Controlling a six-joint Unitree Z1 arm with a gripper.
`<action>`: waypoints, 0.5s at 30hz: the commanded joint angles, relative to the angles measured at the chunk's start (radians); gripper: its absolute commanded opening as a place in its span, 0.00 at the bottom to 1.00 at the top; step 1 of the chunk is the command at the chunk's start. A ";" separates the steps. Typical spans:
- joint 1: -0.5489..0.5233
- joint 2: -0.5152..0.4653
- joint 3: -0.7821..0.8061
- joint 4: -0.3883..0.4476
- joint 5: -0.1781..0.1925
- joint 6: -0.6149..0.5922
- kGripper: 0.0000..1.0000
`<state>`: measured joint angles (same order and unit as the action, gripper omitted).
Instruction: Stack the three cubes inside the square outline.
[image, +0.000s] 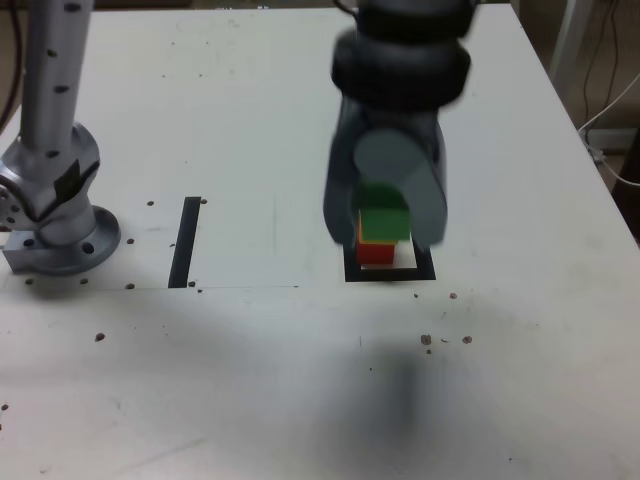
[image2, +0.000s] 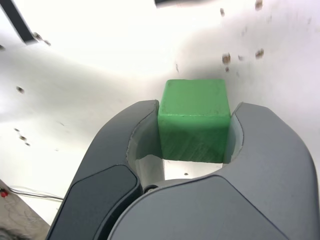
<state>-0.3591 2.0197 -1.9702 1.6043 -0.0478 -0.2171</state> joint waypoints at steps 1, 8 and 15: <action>0.019 -0.027 0.025 0.031 0.003 0.018 0.29; 0.089 -0.085 0.097 0.029 0.006 0.074 0.29; 0.153 -0.091 0.123 0.026 0.010 0.128 0.29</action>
<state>-0.2153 1.9341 -1.8511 1.6027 -0.0397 -0.0993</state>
